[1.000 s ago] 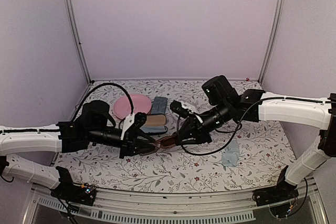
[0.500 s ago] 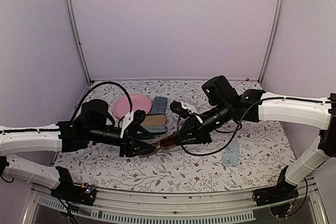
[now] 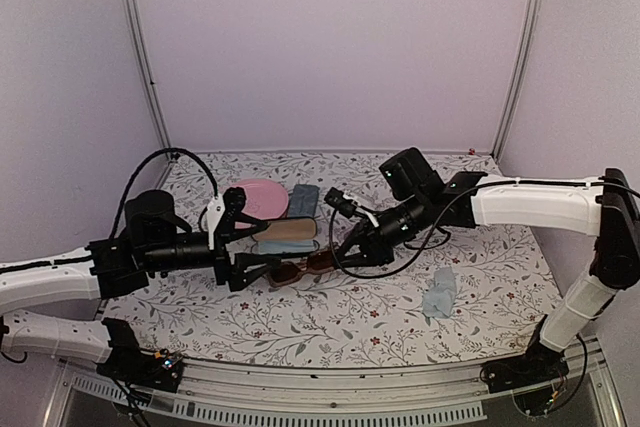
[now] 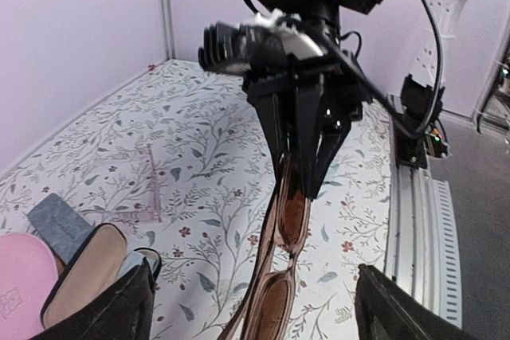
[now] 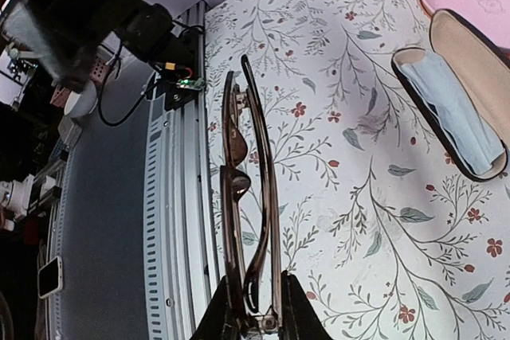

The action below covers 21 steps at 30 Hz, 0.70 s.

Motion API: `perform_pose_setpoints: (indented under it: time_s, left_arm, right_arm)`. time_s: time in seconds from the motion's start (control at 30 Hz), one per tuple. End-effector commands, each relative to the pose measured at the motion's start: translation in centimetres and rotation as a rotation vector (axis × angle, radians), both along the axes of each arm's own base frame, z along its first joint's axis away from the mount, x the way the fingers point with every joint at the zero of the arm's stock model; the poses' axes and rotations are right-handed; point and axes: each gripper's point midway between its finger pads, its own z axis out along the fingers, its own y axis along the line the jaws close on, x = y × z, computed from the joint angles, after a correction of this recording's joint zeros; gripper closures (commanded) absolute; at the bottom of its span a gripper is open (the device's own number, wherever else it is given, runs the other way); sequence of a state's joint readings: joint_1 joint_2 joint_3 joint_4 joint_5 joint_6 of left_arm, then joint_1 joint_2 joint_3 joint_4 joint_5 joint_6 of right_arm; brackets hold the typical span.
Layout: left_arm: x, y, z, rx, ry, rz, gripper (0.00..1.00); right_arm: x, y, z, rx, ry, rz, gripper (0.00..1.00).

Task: Organize the sunglasses
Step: Place the sunglasses in the sunglasses case.

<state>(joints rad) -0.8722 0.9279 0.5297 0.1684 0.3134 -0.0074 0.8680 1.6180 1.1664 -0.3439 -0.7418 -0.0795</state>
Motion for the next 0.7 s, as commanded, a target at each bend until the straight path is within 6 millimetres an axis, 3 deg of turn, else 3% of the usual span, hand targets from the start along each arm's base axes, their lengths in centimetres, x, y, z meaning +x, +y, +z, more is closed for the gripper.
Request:
perform_pose_setpoints:
  time_s: [0.0, 0.13, 0.3, 0.67]
  left_arm:
    - [4.3, 3.2, 1.0, -0.047, -0.004, 0.291, 0.12]
    - [5.9, 5.1, 0.7, -0.053, 0.011, 0.427, 0.12]
    - [6.2, 5.7, 0.1, -0.046, 0.025, 0.459, 0.12]
    - [6.3, 5.7, -1.1, -0.030, 0.038, 0.462, 0.12]
  right_arm:
    - [3.6, 2.9, -0.4, 0.004, 0.132, -0.111, 1.00]
    - [6.2, 4.8, -2.4, -0.012, 0.234, -0.167, 0.99]
    - [8.7, 6.4, -4.0, -0.007, 0.335, -0.219, 0.99]
    - [12.1, 6.4, -6.4, 0.006, 0.449, -0.293, 1.00]
